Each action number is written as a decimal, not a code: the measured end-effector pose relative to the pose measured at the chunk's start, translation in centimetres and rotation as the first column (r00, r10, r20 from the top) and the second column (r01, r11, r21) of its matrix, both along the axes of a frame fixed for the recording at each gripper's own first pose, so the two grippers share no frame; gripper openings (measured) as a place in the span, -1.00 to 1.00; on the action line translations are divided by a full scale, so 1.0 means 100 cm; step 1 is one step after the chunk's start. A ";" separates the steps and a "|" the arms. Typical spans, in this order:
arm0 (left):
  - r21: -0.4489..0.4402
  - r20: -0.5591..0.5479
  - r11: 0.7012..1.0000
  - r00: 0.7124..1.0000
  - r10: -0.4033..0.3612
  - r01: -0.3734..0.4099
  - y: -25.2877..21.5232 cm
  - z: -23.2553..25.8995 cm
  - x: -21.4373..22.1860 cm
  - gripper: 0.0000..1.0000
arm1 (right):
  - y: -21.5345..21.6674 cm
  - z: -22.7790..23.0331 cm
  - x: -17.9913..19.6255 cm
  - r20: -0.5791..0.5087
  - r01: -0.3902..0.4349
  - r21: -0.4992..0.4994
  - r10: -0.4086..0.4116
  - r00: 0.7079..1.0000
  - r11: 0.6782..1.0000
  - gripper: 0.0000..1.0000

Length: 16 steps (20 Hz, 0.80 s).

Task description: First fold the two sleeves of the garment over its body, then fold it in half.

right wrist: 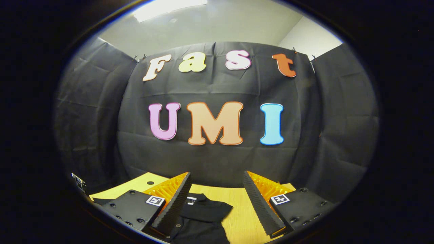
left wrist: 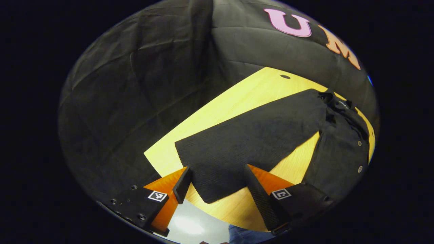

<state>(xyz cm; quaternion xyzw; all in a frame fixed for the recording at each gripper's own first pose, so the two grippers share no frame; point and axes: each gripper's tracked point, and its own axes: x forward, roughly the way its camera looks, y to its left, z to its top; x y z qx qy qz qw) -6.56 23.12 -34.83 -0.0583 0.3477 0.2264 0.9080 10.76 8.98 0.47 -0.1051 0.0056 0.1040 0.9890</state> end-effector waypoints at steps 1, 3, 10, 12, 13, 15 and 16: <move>-0.010 0.002 1.000 1.000 0.007 -0.007 -0.003 0.000 0.001 0.92 | 0.001 0.002 -0.003 0.008 -0.003 -0.003 0.003 1.000 1.000 0.92; 0.001 -0.006 0.999 0.999 -0.045 0.045 -0.004 -0.002 0.004 0.89 | 0.004 0.001 -0.008 0.012 -0.011 -0.020 0.011 1.000 1.000 0.93; 0.021 0.019 0.993 0.993 -0.120 0.120 -0.028 -0.004 0.018 -0.40 | 0.003 -0.009 -0.016 -0.026 -0.013 -0.030 0.013 1.000 0.999 0.92; 0.038 0.028 0.993 0.993 -0.116 0.115 -0.029 -0.004 0.018 -0.80 | 0.000 -0.009 -0.017 -0.035 0.002 -0.012 -0.002 0.999 1.000 0.92; 0.041 0.031 0.992 0.992 -0.120 0.118 -0.030 -0.003 0.019 -0.93 | -0.002 -0.009 -0.019 -0.038 0.011 -0.004 -0.011 0.999 1.000 0.92; 0.031 0.042 0.993 0.992 -0.119 0.117 -0.029 -0.002 0.019 -1.00 | -0.011 -0.006 -0.024 -0.040 0.029 0.003 -0.029 0.999 1.000 0.92; 0.013 0.056 0.995 0.993 -0.103 0.103 -0.029 0.000 0.021 -1.00 | -0.024 -0.007 -0.030 -0.041 0.036 0.006 -0.036 0.998 0.999 0.92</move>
